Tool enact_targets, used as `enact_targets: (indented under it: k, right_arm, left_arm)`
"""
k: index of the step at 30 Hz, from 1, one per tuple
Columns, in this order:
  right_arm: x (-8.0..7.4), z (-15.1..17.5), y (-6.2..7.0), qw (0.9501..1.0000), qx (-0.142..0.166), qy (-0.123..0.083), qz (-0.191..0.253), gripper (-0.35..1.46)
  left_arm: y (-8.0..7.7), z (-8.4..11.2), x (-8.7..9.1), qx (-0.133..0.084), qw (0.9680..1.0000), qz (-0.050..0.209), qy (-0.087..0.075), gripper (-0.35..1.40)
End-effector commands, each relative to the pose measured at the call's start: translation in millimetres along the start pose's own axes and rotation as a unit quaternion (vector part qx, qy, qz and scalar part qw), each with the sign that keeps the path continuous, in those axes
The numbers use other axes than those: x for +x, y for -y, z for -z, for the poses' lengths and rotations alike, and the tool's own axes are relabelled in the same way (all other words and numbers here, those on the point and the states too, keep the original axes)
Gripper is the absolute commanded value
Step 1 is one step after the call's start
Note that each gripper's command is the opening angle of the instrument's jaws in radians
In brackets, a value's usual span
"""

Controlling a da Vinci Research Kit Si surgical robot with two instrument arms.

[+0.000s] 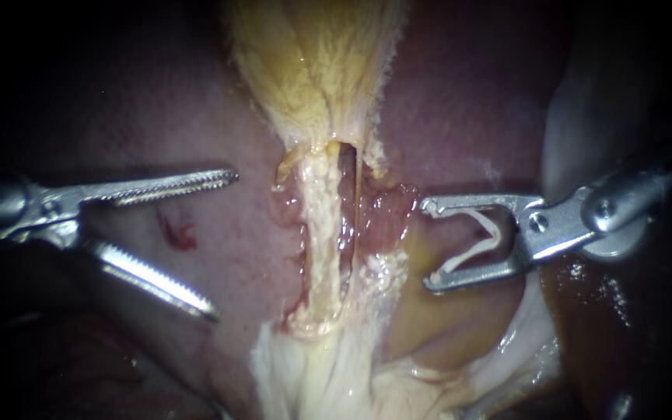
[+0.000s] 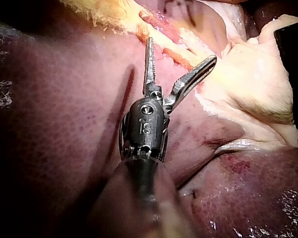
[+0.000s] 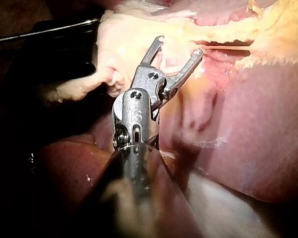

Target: Grabbing gallbladder

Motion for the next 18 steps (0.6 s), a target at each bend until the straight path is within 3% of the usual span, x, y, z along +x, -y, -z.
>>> enact_targets:
  k: [1, 11, 18]
  right_arm:
    - [0.0, 0.0, 0.0, 1.0, 0.0, 0.0, 0.0, 0.5]
    - [0.0, -0.1, 0.0, 1.0, 0.0, 0.0, 0.0, 0.5]
    - [0.0, -0.2, 0.0, 1.0, 0.0, 0.0, 0.0, 0.5]
  left_arm:
    - [0.0, 0.0, 0.0, 0.0, 1.0, 0.0, 0.0, 1.23]
    - [-1.2, -1.6, 0.1, -0.008, 1.0, -0.003, -0.001, 1.23]
    - [-3.2, -4.6, 0.0, -0.024, 0.9993, 0.029, -0.002, 1.2]
